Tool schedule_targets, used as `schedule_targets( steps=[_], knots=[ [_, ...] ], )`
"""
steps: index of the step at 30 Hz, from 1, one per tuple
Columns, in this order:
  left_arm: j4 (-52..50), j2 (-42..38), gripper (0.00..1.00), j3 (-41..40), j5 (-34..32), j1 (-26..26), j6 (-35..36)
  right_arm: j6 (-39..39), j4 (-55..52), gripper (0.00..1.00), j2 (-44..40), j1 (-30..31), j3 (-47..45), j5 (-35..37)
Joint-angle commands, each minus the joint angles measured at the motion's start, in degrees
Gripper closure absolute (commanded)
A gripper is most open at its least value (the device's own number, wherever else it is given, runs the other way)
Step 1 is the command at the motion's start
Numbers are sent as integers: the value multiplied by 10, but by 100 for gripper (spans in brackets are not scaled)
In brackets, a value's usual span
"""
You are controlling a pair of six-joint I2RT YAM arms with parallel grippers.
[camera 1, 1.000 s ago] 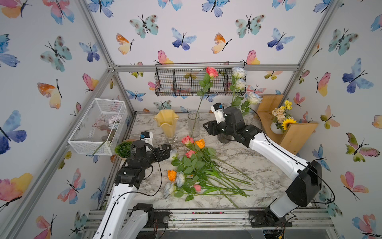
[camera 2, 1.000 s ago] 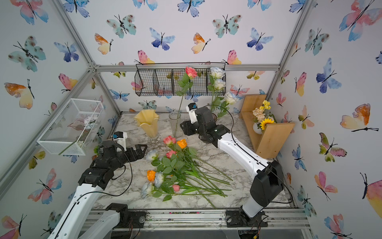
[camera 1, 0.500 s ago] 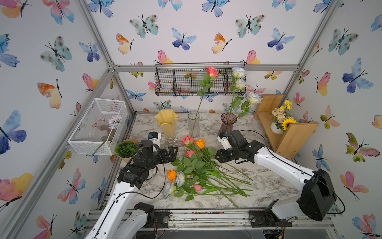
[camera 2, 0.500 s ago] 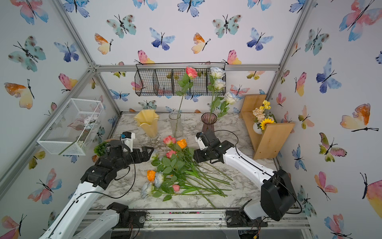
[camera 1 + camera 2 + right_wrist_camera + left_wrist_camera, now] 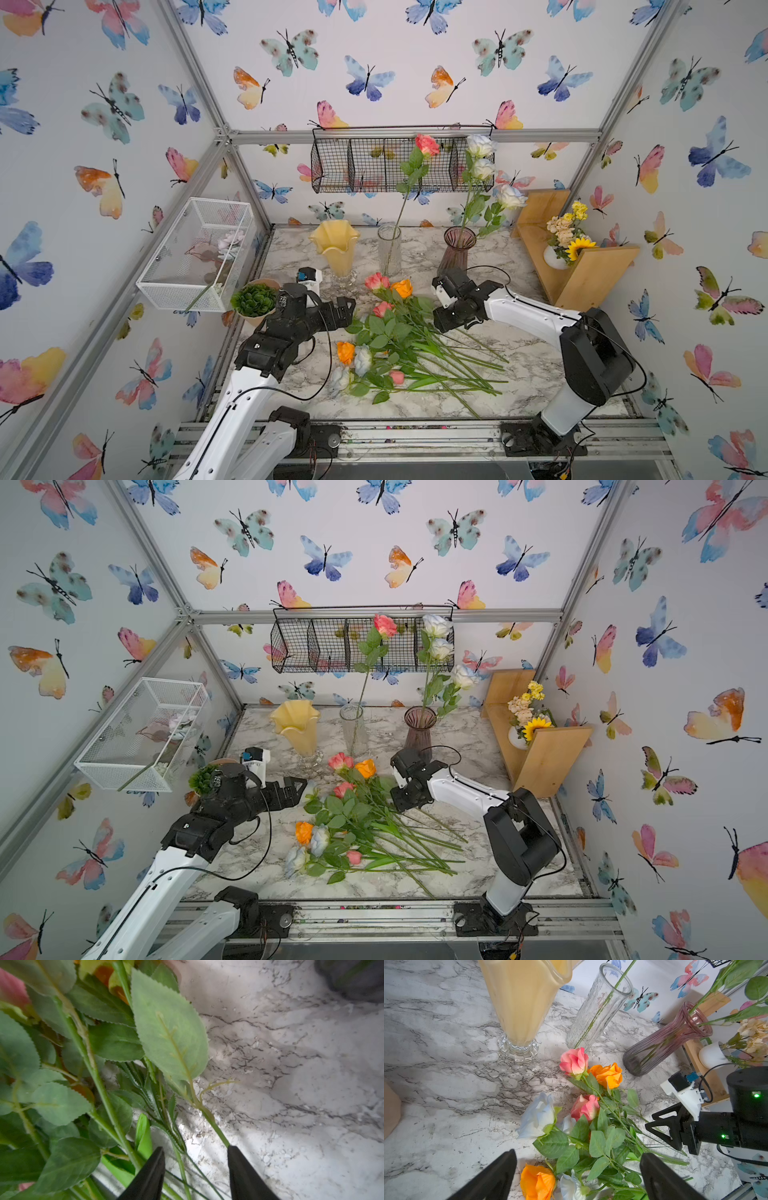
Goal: Arrange the flowers in different vases according to their colors
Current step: Pick up the flower at the center of the board.
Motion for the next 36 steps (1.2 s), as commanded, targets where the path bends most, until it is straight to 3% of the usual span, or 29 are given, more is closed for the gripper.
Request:
schedule_targets(
  steps=[1, 11, 28, 36],
  knots=[
    [3, -2, 1, -5, -5, 1, 6, -24, 9, 49, 22, -2, 12, 37],
    [3, 0, 1, -5, -4, 2, 5, -45, 31, 53, 65, -2, 23, 67],
    [4, 3, 1, -6, 1, 10, 6, -102, 46, 90, 75, 0, 36, 90],
    [4, 3, 1, -6, 0, 12, 5, -146, 37, 98, 27, 18, 41, 138]
  ],
)
